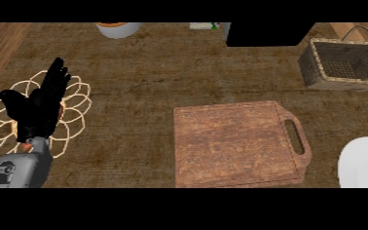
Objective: Pick the croissant from the cutting board and place it in the basket
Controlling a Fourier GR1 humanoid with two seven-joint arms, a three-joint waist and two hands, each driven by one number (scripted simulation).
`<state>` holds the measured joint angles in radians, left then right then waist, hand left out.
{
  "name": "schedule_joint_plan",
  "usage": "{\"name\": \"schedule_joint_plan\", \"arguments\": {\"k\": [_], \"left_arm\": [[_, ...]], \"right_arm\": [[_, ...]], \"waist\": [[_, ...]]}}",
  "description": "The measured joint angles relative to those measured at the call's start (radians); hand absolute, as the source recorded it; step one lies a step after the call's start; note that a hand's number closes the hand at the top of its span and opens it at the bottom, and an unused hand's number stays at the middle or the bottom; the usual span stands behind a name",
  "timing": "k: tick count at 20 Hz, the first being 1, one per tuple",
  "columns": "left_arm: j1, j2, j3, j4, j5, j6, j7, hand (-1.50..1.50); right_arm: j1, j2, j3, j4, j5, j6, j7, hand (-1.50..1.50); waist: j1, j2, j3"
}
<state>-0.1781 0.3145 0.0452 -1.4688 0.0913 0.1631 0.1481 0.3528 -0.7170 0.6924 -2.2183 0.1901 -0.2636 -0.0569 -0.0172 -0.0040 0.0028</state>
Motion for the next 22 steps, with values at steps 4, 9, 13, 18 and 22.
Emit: {"name": "schedule_joint_plan", "arguments": {"k": [4, 9, 13, 18, 22], "left_arm": [[0.025, -0.005, 0.000, -0.010, -0.005, 0.000, -0.012, 0.00], [0.021, -0.006, 0.007, -0.010, -0.007, -0.005, -0.016, 0.00], [0.021, -0.014, -0.002, -0.019, -0.018, 0.000, -0.010, 0.00], [-0.012, -0.018, -0.004, 0.001, -0.024, -0.002, -0.001, 0.00], [-0.016, -0.025, -0.006, -0.002, -0.025, -0.008, 0.004, 0.00]], "right_arm": [[0.066, -0.126, -0.208, -0.142, -0.166, 0.026, -0.046, 1.50], [0.118, -0.217, -0.502, -0.214, -0.347, 0.081, -0.022, 1.50], [0.061, -0.203, -0.656, -0.184, -0.424, 0.101, 0.046, 1.50], [-0.089, -0.207, -0.806, -0.140, -0.553, 0.108, 0.210, 1.50], [-0.259, -0.264, -0.912, -0.085, -0.717, 0.109, 0.382, 1.50]], "waist": [[-0.005, 0.000, -0.001], [-0.006, 0.001, -0.002], [0.002, 0.003, -0.003], [0.013, 0.005, -0.004], [0.025, 0.006, -0.005]]}}
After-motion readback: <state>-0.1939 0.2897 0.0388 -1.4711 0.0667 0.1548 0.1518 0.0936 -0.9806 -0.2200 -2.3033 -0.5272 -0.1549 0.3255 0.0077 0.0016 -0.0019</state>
